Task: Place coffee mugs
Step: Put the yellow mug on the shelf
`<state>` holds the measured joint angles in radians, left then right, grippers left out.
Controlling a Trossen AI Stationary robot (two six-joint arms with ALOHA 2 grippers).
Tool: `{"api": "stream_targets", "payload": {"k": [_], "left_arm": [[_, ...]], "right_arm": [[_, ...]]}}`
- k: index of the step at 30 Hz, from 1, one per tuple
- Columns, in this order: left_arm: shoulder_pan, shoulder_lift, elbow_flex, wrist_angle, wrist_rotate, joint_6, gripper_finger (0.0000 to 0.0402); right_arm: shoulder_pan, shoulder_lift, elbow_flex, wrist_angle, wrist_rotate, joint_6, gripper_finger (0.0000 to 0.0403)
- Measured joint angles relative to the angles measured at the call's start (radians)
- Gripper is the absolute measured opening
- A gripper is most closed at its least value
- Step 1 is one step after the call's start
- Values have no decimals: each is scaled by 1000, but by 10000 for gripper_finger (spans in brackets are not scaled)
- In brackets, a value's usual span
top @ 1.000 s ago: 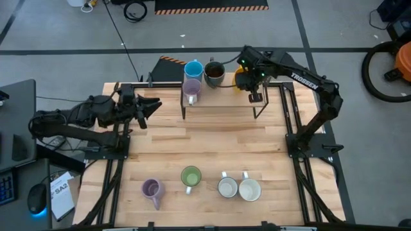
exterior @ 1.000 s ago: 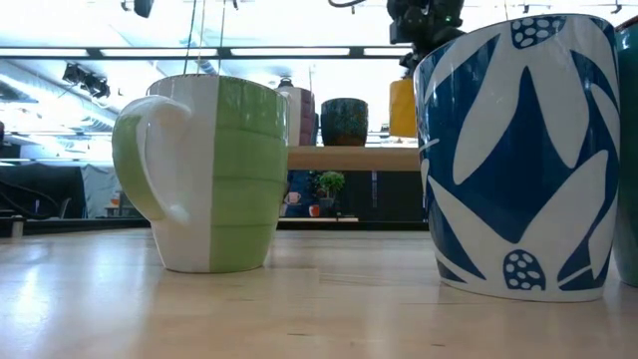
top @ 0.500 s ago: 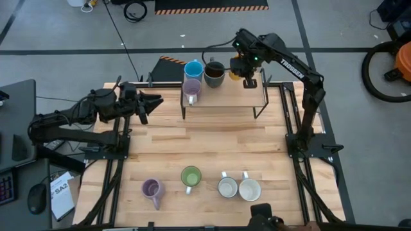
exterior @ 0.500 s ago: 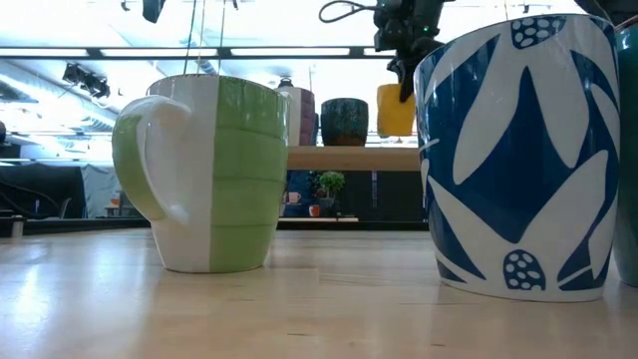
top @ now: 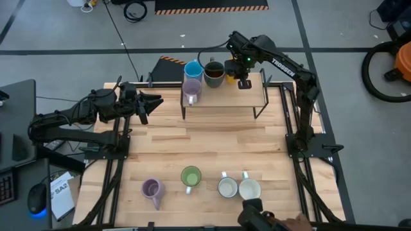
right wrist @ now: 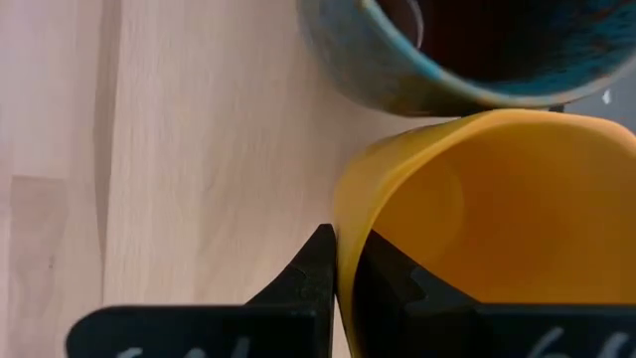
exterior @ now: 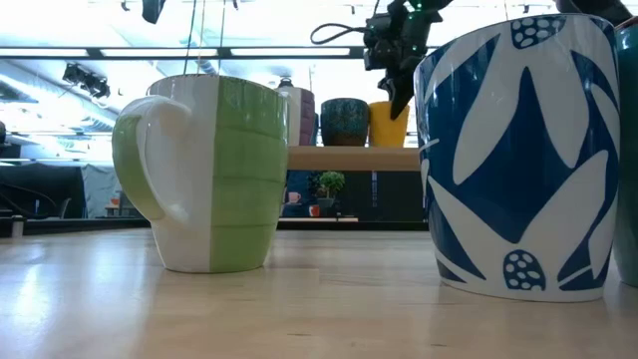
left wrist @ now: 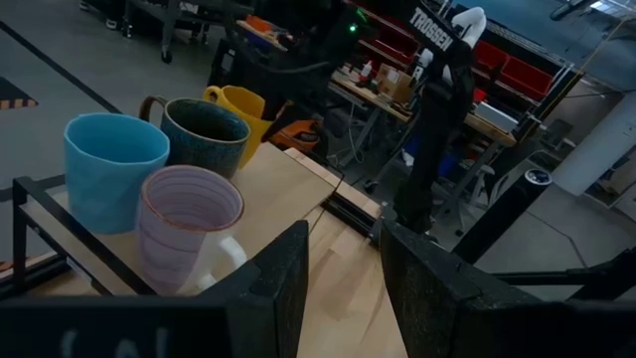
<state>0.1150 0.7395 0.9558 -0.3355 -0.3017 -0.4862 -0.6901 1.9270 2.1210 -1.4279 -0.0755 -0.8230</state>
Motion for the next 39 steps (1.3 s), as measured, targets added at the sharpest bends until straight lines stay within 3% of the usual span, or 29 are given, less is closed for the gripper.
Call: {"api": "stream_targets", "payload": {"k": [27, 39], "left_arm": [[0, -2, 0, 0, 11, -1, 132], [0, -2, 0, 1, 11, 0, 132]], "right_arm": [[-5, 17, -5, 15, -41, 50, 62], [22, 17, -49, 71, 56, 60, 78]]}}
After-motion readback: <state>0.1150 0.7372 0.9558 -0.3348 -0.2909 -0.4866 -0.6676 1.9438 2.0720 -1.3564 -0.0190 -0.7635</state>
